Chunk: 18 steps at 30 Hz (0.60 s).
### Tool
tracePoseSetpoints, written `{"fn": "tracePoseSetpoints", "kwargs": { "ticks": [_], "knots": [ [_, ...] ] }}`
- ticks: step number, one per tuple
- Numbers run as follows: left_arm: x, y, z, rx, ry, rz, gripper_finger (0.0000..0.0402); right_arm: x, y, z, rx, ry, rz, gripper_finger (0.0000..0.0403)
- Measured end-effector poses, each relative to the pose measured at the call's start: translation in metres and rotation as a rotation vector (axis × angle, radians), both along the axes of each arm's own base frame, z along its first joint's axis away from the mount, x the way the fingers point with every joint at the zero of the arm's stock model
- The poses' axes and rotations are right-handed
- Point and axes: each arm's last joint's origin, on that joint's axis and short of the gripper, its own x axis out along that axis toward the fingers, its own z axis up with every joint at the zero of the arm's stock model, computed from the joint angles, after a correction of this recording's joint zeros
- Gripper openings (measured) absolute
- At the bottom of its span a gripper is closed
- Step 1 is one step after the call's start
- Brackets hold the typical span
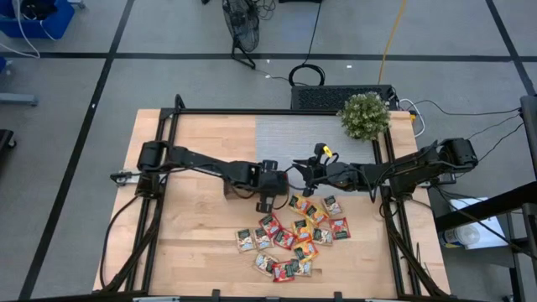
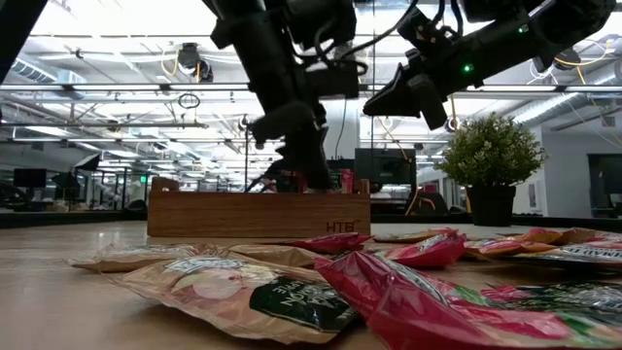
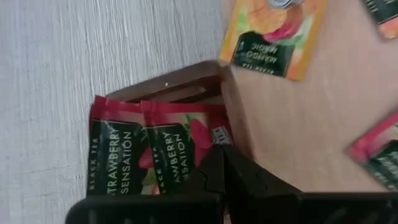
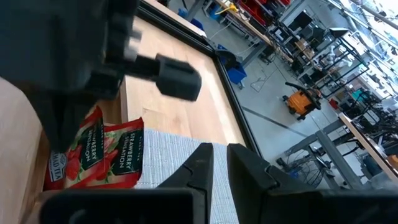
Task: Pick & Place Tea
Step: Put the red tea bag into the right section of the wooden organizer
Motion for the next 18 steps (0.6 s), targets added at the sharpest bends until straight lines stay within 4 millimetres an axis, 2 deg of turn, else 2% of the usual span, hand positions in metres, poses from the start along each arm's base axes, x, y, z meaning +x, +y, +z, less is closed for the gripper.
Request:
{"fn": "tracePoseSetpoints", "kwargs": {
  "ticks": [4, 11, 18],
  "knots": [
    [0.0015, 0.0058, -0.0093, -0.009, 0.027, 0.010, 0.0001, -0.0001, 0.0000, -0.0002, 0.000, 0.003, 0.000, 0.0034],
    [0.0020, 0.0106, -0.0107, -0.075, 0.030, 0.005, 0.0001, -0.0001, 0.0000, -0.0004, -0.005, 0.007, 0.001, 0.0034],
    [0.0018, 0.0068, -0.0108, -0.112, 0.029, 0.015, 0.0001, -0.0001, 0.0000, -0.0003, -0.006, 0.007, 0.002, 0.0034]
  ]
}}
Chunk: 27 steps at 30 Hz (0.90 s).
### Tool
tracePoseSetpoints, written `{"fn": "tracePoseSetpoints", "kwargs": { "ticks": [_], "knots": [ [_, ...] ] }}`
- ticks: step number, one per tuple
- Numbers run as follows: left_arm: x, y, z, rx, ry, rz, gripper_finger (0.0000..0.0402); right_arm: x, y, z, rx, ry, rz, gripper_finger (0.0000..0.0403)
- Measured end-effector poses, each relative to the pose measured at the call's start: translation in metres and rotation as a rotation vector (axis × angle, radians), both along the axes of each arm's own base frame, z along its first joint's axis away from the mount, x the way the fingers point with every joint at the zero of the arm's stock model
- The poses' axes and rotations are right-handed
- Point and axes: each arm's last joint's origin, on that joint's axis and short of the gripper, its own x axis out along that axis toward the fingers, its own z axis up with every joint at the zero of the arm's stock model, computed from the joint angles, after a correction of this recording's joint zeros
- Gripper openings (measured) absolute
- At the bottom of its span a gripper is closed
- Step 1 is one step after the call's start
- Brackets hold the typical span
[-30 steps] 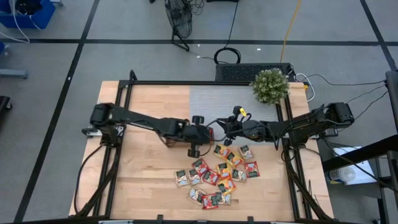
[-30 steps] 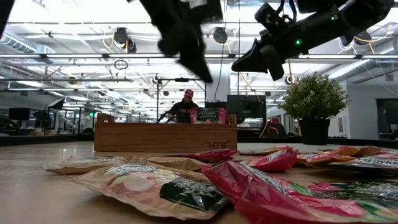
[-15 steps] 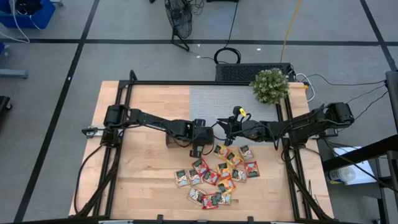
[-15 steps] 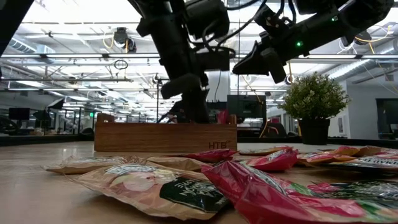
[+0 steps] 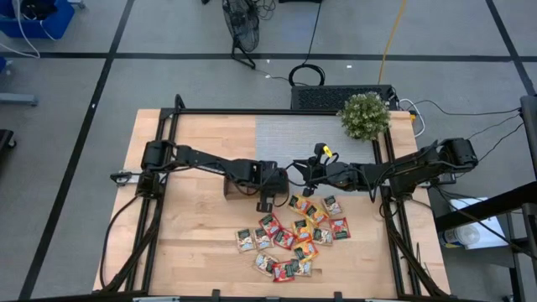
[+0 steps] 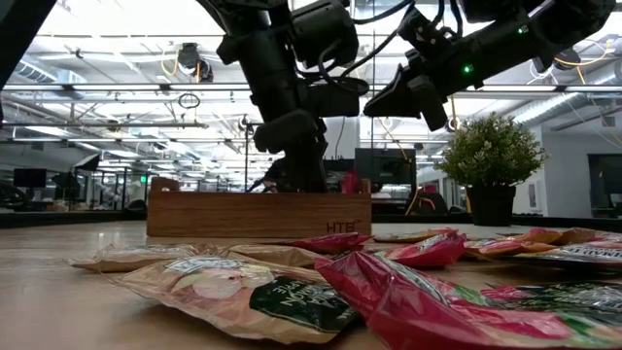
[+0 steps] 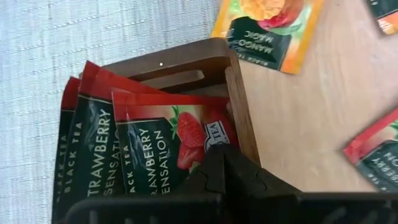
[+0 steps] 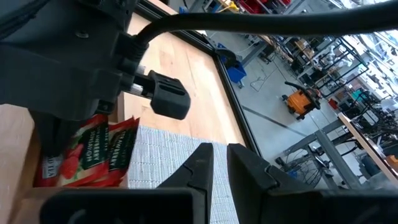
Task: Pick & Place Tea
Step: Put the red tea bag into the right section of the wooden organizer
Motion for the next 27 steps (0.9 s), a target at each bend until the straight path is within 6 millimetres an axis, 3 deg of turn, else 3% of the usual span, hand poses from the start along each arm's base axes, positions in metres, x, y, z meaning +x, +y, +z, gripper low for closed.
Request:
{"fn": "tracePoseSetpoints", "kwargs": {
  "ticks": [13, 27],
  "knots": [
    [0.003, 0.007, -0.017, -0.026, 0.037, 0.032, 0.0000, 0.000, 0.000, 0.001, -0.006, -0.005, 0.001, 0.0034],
    [0.002, -0.002, -0.013, 0.196, 0.030, 0.101, 0.0004, 0.000, 0.000, 0.001, 0.000, -0.008, 0.000, 0.0034]
  ]
}}
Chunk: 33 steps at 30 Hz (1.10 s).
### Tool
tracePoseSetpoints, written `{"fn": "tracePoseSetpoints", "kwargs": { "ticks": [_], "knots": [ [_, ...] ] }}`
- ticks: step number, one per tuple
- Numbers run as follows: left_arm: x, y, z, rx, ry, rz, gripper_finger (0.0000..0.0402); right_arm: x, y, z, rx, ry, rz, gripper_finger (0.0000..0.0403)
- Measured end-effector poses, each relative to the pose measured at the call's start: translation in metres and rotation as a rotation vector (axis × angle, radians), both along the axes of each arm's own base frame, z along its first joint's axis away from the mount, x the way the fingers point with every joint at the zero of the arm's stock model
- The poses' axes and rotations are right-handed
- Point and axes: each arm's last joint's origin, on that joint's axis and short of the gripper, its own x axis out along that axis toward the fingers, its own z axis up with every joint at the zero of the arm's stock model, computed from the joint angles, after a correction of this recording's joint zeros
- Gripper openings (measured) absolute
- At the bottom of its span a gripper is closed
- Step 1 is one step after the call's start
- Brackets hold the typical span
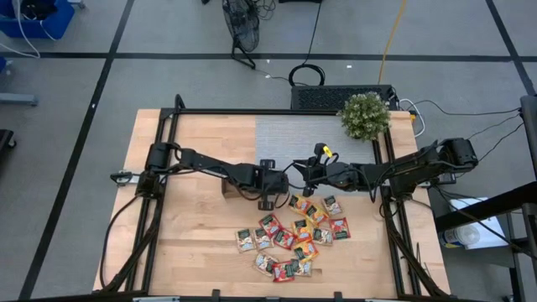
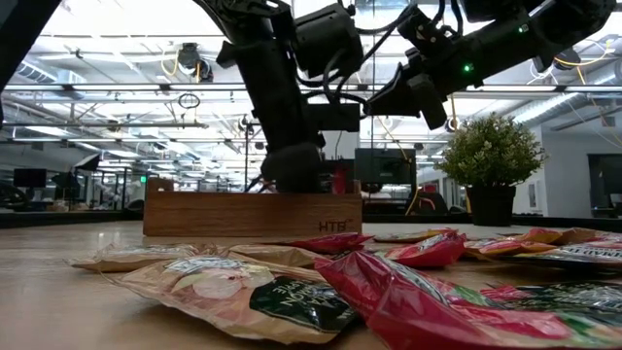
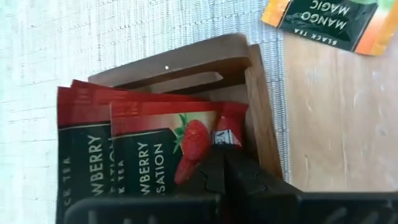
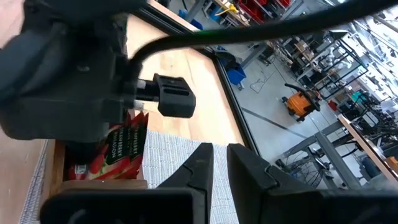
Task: Pick & Place Tea
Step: Put the red tea bag into the right section of the wooden organizer
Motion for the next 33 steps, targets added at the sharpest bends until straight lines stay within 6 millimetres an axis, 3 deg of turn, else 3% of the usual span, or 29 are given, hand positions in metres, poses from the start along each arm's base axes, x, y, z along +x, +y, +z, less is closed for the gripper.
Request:
{"fn": "tracePoseSetpoints", "kwargs": {
  "ticks": [5, 14, 25, 33],
  "knots": [
    [0.000, -0.003, 0.011, 0.073, -0.023, 0.015, 0.0002, 0.000, 0.000, 0.000, 0.007, -0.004, -0.002, 0.0034],
    [-0.001, -0.002, 0.013, 0.082, -0.031, 0.029, 0.0026, 0.000, 0.000, 0.000, 0.007, -0.004, -0.002, 0.0034],
    [-0.001, -0.006, 0.013, 0.043, -0.036, 0.023, 0.0004, 0.000, 0.000, 0.000, 0.007, -0.003, -0.002, 0.0034],
    [-0.003, -0.012, 0.022, 0.062, -0.044, -0.012, 0.0041, 0.000, 0.000, 0.000, 0.007, -0.003, -0.001, 0.0034]
  ]
}}
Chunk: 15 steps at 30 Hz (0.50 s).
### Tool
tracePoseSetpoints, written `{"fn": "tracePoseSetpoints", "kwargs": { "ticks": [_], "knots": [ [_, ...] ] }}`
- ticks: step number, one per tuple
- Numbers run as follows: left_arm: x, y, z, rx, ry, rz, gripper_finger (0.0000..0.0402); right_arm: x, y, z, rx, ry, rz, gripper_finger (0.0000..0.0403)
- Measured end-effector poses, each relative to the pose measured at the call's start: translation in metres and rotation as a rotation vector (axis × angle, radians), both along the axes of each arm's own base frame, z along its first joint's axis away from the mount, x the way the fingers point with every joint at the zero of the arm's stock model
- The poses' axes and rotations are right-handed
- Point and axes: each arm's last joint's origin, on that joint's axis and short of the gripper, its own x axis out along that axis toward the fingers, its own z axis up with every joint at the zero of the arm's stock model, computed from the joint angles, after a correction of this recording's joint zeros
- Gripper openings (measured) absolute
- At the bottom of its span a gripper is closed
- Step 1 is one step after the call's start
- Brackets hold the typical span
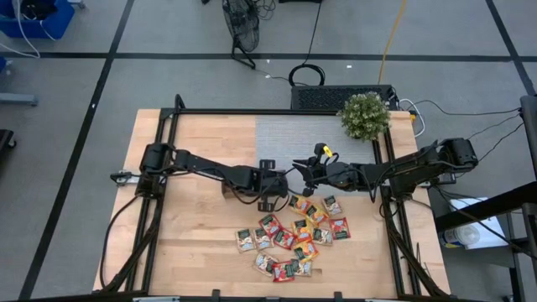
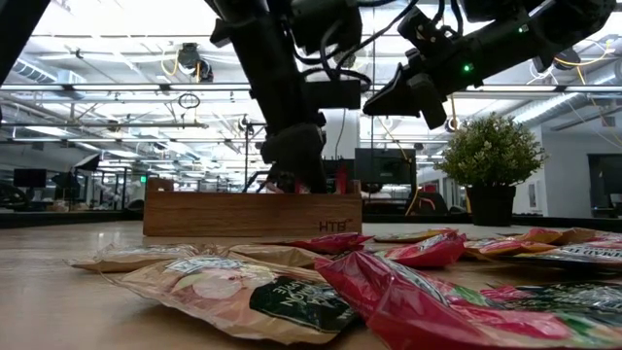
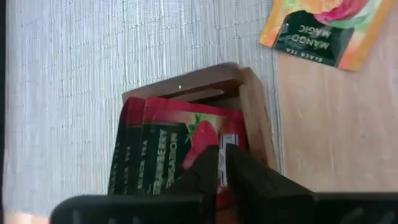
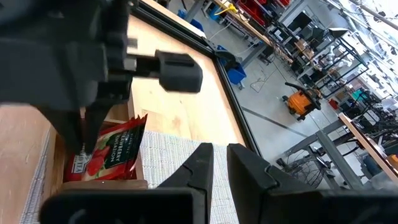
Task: Pick & Place Tea
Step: Put the red tea bag into the right section of the wooden organizer
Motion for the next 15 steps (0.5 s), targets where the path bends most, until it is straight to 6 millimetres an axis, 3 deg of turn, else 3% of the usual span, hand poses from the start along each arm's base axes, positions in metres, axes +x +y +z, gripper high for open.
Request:
{"fn": "tracePoseSetpoints", "kwargs": {
  "ticks": [4, 9, 15],
  "knots": [
    [-0.005, -0.001, 0.021, -0.010, -0.056, 0.012, 0.0044, 0.000, 0.000, 0.000, 0.000, 0.000, 0.001, 0.0034],
    [-0.019, -0.005, 0.067, -0.033, -0.198, 0.004, 0.0030, 0.000, 0.001, -0.001, -0.001, 0.013, 0.003, 0.0034],
    [-0.059, -0.007, 0.114, -0.082, -0.429, -0.020, 0.0005, -0.005, 0.015, 0.001, -0.002, 0.026, 0.051, 0.0034]
  ]
}}
